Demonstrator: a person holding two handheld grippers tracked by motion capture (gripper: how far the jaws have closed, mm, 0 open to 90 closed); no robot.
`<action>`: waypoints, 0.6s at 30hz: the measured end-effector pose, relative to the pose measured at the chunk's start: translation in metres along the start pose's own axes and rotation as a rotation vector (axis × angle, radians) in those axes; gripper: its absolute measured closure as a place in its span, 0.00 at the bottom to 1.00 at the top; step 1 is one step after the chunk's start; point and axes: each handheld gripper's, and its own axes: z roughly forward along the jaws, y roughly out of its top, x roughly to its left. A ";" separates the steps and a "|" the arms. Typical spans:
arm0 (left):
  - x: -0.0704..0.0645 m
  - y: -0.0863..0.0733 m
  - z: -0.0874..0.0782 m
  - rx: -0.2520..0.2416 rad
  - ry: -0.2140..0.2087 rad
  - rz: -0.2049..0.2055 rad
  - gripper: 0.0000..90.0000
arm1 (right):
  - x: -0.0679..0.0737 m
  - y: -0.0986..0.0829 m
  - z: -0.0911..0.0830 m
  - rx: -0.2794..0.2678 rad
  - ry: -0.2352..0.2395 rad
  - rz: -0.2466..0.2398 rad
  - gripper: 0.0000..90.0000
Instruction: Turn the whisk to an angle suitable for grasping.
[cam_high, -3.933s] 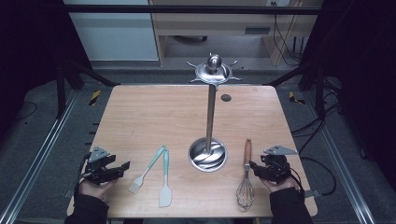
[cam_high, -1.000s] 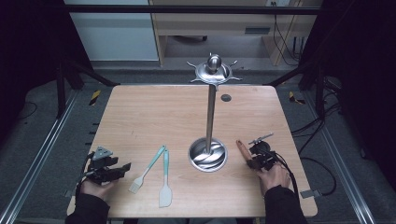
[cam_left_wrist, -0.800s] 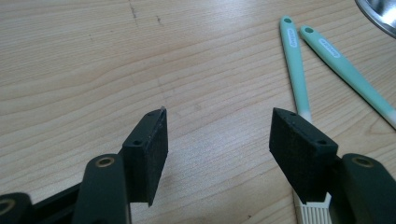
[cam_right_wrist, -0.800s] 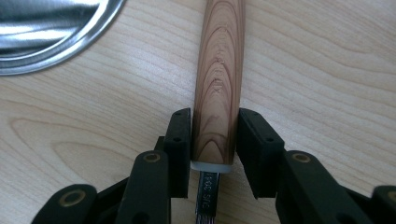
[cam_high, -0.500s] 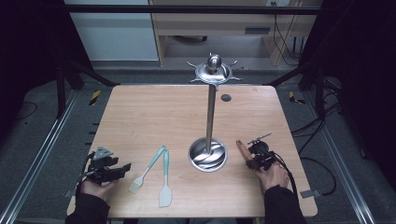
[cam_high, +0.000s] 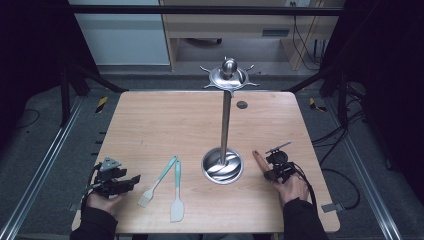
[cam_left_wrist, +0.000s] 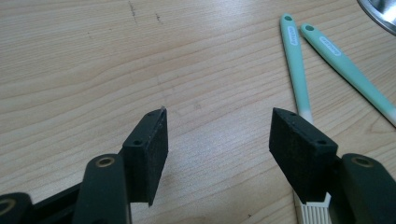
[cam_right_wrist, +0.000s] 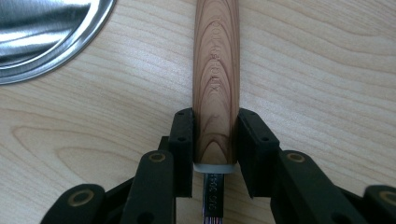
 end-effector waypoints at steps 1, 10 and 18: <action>0.000 0.000 0.000 0.000 0.000 0.001 0.41 | 0.000 0.000 0.000 0.003 0.004 0.002 0.77; 0.000 0.000 0.000 0.003 -0.001 0.001 0.41 | 0.004 0.001 -0.004 -0.005 0.003 -0.024 0.77; 0.000 0.000 0.001 0.007 -0.001 0.002 0.41 | 0.006 0.000 0.000 -0.001 -0.009 -0.050 0.76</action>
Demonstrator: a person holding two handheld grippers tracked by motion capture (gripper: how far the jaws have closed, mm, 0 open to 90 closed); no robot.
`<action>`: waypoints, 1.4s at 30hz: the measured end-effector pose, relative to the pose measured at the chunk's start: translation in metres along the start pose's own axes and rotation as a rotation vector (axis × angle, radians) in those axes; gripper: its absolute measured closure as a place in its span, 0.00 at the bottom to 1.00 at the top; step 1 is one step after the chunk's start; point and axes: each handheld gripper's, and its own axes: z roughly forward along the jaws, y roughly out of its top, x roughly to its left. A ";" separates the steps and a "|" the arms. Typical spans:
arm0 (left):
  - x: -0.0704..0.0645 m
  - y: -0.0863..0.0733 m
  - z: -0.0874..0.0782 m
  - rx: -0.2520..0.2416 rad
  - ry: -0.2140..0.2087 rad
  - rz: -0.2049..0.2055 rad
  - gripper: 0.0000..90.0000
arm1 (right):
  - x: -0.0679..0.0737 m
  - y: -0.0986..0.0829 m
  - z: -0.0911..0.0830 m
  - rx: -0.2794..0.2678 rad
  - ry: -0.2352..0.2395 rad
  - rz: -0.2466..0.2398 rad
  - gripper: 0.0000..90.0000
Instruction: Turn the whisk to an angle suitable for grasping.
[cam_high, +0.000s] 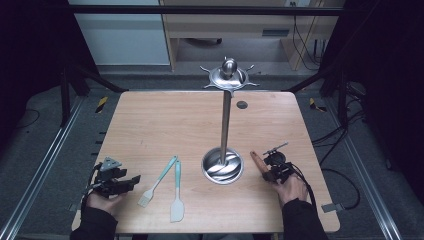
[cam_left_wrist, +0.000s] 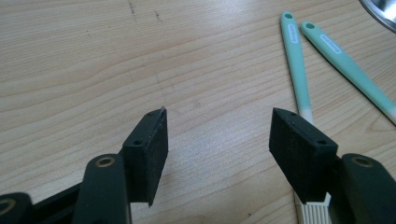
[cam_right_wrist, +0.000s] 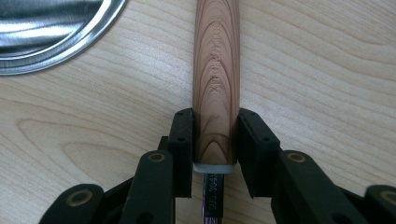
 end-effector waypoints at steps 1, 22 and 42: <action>0.000 0.000 0.000 0.001 0.000 0.001 0.41 | 0.000 -0.001 0.000 -0.007 0.003 0.000 0.75; 0.000 0.000 0.000 0.006 -0.002 -0.004 0.41 | -0.002 -0.017 -0.007 0.021 0.014 0.018 0.76; 0.001 0.000 0.000 0.009 -0.005 -0.004 0.41 | -0.004 -0.013 -0.017 0.010 0.045 0.050 0.79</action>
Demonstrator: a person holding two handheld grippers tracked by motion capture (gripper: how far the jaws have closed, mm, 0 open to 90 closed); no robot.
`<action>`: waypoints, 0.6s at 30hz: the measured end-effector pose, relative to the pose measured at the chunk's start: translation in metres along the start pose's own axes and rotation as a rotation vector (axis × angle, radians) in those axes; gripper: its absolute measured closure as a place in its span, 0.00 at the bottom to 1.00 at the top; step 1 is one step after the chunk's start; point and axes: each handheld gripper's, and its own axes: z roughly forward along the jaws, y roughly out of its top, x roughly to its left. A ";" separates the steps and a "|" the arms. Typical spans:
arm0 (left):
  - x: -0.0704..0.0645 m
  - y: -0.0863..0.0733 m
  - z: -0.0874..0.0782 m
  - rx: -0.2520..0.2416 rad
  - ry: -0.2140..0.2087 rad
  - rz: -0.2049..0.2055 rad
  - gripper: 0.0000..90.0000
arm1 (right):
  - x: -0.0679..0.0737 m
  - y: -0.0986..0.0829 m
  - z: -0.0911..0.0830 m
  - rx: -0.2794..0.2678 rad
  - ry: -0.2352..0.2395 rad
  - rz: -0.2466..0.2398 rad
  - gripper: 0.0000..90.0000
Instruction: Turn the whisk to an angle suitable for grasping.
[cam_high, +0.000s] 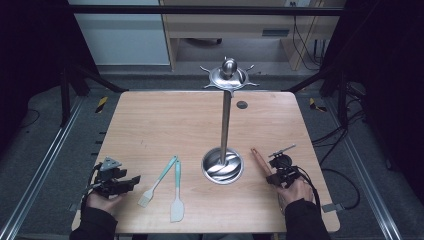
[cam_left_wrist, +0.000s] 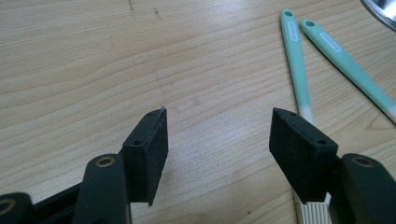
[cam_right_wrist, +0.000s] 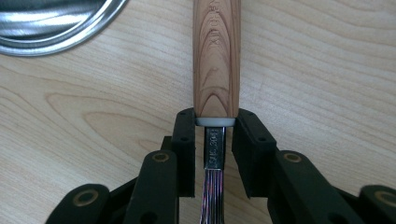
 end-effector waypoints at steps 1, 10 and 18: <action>0.000 0.000 0.000 0.000 0.000 0.000 0.41 | 0.000 0.000 -0.001 -0.009 0.001 0.001 0.79; 0.000 0.000 0.000 0.003 -0.001 0.001 0.41 | 0.001 0.000 0.010 0.025 -0.023 -0.038 0.78; 0.000 0.000 0.000 0.003 -0.001 0.000 0.41 | 0.001 -0.006 0.007 0.026 -0.010 -0.052 0.78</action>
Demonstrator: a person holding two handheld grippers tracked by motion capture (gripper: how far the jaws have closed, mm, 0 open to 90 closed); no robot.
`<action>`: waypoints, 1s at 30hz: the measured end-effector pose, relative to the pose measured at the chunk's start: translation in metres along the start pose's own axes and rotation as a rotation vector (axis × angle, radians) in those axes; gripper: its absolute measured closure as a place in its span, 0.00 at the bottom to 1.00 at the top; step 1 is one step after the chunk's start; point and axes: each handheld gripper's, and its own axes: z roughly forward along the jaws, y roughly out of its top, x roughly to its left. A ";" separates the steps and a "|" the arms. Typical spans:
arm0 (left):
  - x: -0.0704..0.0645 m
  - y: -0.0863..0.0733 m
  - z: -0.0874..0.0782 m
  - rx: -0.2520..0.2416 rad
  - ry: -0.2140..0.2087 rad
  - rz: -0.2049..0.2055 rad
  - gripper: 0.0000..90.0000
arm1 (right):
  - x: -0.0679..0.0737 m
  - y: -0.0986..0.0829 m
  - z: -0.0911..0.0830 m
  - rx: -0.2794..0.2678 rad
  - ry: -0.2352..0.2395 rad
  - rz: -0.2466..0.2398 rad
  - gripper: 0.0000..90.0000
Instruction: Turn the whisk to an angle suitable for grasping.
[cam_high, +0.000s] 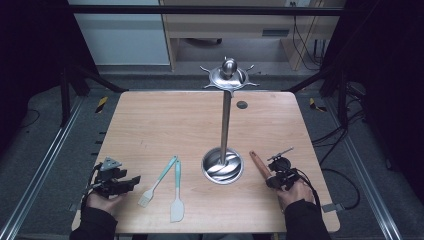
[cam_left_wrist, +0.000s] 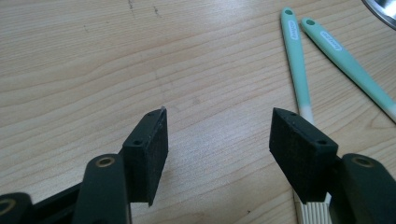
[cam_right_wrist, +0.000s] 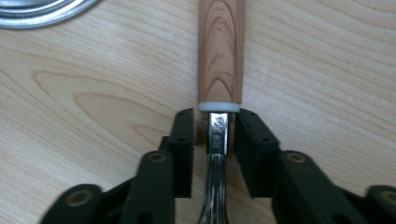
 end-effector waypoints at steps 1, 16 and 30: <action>0.000 0.000 0.000 0.000 0.000 0.000 0.41 | 0.000 0.000 0.000 0.004 -0.002 0.003 0.82; 0.000 0.000 0.000 0.000 -0.002 -0.002 0.41 | -0.002 0.001 -0.007 -0.027 -0.004 0.036 0.90; 0.000 0.000 0.000 0.000 -0.002 -0.003 0.41 | -0.004 0.000 -0.040 -0.270 0.015 0.050 0.90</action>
